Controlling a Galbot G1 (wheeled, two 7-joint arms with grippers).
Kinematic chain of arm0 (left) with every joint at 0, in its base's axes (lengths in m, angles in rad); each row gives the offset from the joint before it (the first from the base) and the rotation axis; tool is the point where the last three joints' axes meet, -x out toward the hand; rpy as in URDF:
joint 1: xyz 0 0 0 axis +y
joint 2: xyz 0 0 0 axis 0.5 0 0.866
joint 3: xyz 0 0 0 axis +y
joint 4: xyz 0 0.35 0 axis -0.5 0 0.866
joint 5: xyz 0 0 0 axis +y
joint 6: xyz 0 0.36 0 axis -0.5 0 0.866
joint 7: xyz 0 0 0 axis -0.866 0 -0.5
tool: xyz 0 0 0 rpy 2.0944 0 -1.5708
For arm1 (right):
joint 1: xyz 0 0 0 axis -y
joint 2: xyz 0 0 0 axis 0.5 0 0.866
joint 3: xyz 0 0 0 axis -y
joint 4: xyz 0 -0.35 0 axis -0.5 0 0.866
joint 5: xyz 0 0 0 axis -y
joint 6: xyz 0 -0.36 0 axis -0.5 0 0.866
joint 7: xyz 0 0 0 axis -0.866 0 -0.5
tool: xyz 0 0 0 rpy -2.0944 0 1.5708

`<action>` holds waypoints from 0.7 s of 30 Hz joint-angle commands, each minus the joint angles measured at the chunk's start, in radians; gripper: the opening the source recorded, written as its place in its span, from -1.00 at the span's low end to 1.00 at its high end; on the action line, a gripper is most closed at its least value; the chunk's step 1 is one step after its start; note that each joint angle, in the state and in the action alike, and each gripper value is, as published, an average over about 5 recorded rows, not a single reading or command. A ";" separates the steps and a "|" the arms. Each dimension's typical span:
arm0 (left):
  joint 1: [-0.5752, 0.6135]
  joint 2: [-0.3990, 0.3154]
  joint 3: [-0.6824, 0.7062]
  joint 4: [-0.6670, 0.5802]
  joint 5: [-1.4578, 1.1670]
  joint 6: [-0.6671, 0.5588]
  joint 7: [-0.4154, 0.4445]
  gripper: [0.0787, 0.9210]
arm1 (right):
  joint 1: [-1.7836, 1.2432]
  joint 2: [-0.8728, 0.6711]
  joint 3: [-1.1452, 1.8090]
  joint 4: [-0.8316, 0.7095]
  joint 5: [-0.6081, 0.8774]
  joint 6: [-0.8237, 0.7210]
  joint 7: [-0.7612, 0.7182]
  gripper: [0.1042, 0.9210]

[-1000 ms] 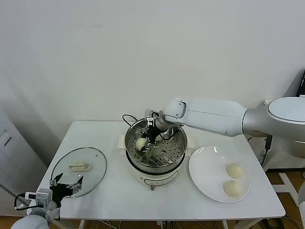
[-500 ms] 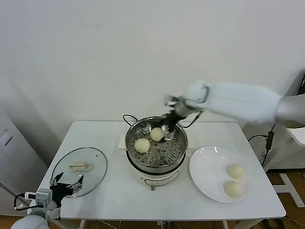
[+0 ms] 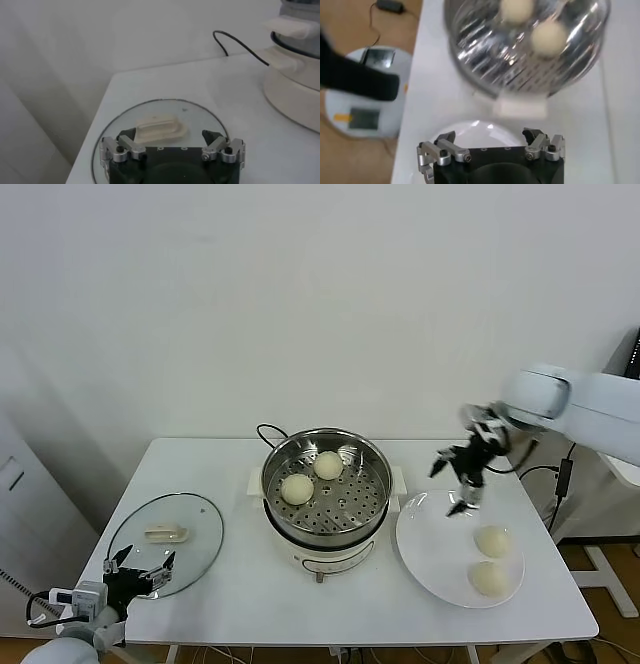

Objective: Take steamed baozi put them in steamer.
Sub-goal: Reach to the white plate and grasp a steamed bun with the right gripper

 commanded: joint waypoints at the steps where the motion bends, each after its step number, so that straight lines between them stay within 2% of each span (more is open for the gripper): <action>1: 0.003 -0.001 0.000 -0.004 0.001 0.002 0.000 0.77 | -0.160 -0.168 0.058 0.040 -0.226 0.090 -0.064 0.76; 21: -0.009 0.001 0.007 0.009 0.001 0.008 0.001 0.77 | -0.535 -0.092 0.346 -0.139 -0.419 0.107 -0.065 0.76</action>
